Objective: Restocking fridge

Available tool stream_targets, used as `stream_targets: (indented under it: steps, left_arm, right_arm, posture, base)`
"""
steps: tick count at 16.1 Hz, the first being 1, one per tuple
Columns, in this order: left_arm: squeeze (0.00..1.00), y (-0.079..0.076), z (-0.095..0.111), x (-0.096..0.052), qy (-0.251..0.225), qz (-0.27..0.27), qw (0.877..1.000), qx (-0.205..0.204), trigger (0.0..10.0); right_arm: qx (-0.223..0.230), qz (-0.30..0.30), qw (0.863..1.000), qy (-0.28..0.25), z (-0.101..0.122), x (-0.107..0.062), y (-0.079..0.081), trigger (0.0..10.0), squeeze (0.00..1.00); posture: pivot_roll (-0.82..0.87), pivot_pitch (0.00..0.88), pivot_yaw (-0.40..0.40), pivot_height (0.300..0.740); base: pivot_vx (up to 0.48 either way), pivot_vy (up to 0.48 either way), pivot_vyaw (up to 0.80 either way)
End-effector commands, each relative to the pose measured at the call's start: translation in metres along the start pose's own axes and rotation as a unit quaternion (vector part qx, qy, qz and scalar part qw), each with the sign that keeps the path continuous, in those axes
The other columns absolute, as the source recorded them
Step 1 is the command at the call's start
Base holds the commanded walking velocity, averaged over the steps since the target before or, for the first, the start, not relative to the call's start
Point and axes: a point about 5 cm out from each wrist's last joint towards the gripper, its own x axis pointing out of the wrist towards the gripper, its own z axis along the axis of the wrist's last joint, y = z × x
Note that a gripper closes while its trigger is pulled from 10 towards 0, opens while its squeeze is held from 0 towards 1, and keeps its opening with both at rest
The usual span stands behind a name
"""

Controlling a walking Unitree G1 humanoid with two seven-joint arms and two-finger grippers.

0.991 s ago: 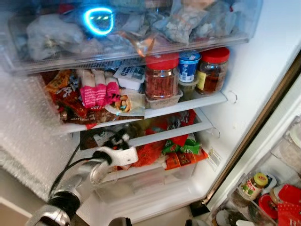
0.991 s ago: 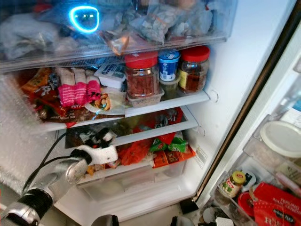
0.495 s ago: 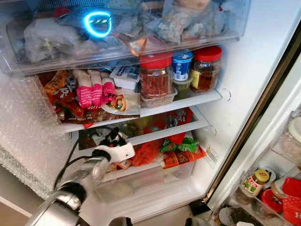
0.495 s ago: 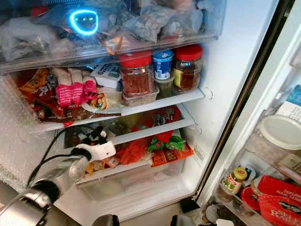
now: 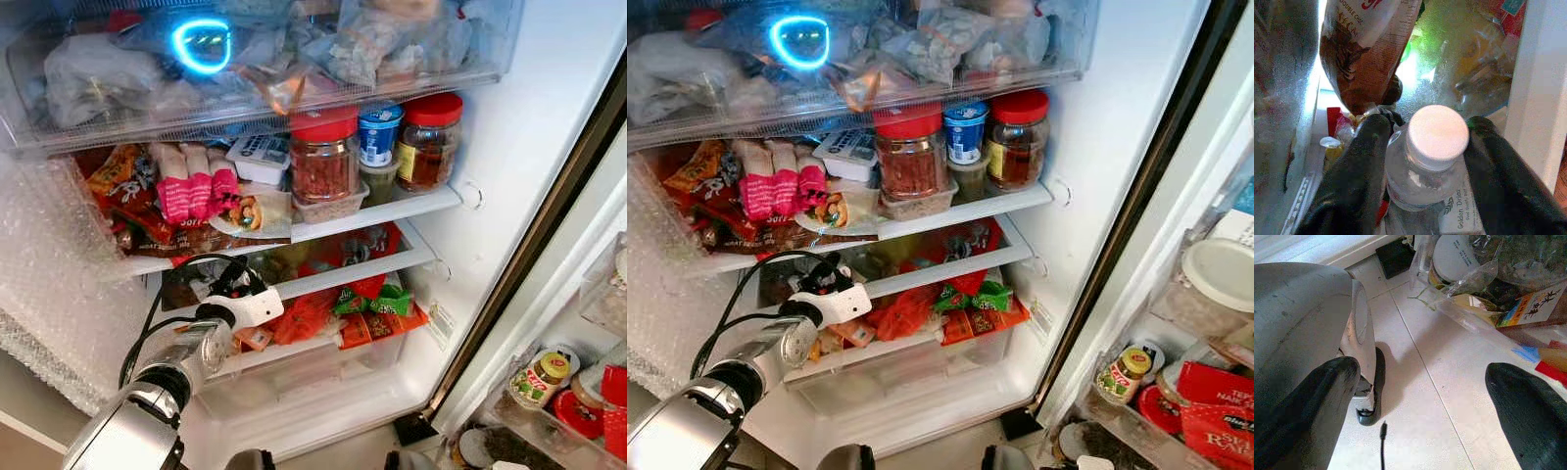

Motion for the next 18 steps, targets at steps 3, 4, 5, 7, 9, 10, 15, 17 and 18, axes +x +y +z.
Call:
stream_targets:
  steps: [3, 4, 5, 7, 9, 10, 15, 17, 18]
  left_arm:
    - [1.0, 0.01, -0.002, 0.003, -0.002, 0.019, 1.0, 0.002, 10.0]
    - [1.0, 0.011, -0.002, 0.003, -0.002, 0.021, 1.0, -0.001, 10.0]
    - [1.0, 0.012, -0.002, 0.003, -0.004, 0.022, 1.0, -0.006, 10.0]
    - [1.0, 0.013, 0.003, 0.005, -0.017, 0.015, 0.999, -0.03, 10.0]
    - [1.0, 0.019, 0.008, 0.008, -0.033, 0.017, 0.998, -0.052, 10.0]
    - [1.0, 0.022, 0.01, 0.009, -0.039, 0.02, 0.997, -0.067, 10.0]
    - [0.0, 0.026, 0.02, 0.007, -0.092, -0.002, 0.986, -0.14, 10.0]
    - [0.0, 0.017, 0.023, 0.001, -0.111, -0.032, 0.967, -0.226, 10.0]
    - [0.0, 0.013, 0.024, -0.002, -0.118, -0.04, 0.959, -0.255, 10.0]
  right_arm:
    - [0.005, 0.011, 1.0, 0.018, -0.008, 0.0, 0.006, 10.0, 0.0]
    - [0.005, 0.01, 1.0, 0.018, -0.008, 0.0, 0.006, 10.0, 0.0]
    - [0.005, 0.01, 1.0, 0.018, -0.008, 0.0, 0.005, 10.0, 0.0]
    - [-0.002, 0.008, 1.0, 0.022, -0.008, 0.0, 0.005, 10.0, 0.0]
    - [0.0, 0.01, 1.0, 0.022, -0.007, 0.0, 0.005, 10.0, 0.0]
    - [0.0, 0.01, 1.0, 0.021, -0.007, 0.0, 0.005, 10.0, 0.0]
    - [0.002, 0.012, 1.0, 0.019, -0.006, 0.001, 0.007, 10.0, 0.0]
    - [0.003, 0.012, 1.0, 0.019, -0.006, 0.001, 0.007, 10.0, 0.0]
    - [0.004, 0.012, 1.0, 0.019, -0.006, 0.001, 0.007, 10.0, 0.0]
  posture:
    - [-0.03, 0.019, 0.003, 0.626]
    - [-0.03, 0.02, 0.002, 0.626]
    - [-0.03, 0.021, 0.003, 0.626]
    - [-0.03, 0.021, 0.003, 0.626]
    - [-0.02, 0.021, 0.003, 0.626]
    - [-0.02, 0.02, 0.002, 0.626]
    - [-0.01, 0.012, 0.011, 0.626]
    - [-0.01, 0.005, 0.015, 0.626]
    - [-0.01, 0.001, 0.019, 0.626]
  base:
    - [0.0, 0.0, 0.0]
    - [0.0, 0.0, 0.0]
    - [0.0, 0.0, 0.0]
    - [0.0, 0.0, 0.0]
    - [0.0, 0.0, 0.0]
    - [0.0, 0.0, 0.0]
    - [0.0, 0.0, 0.0]
    - [0.0, 0.0, 0.0]
    - [0.0, 0.0, 0.0]
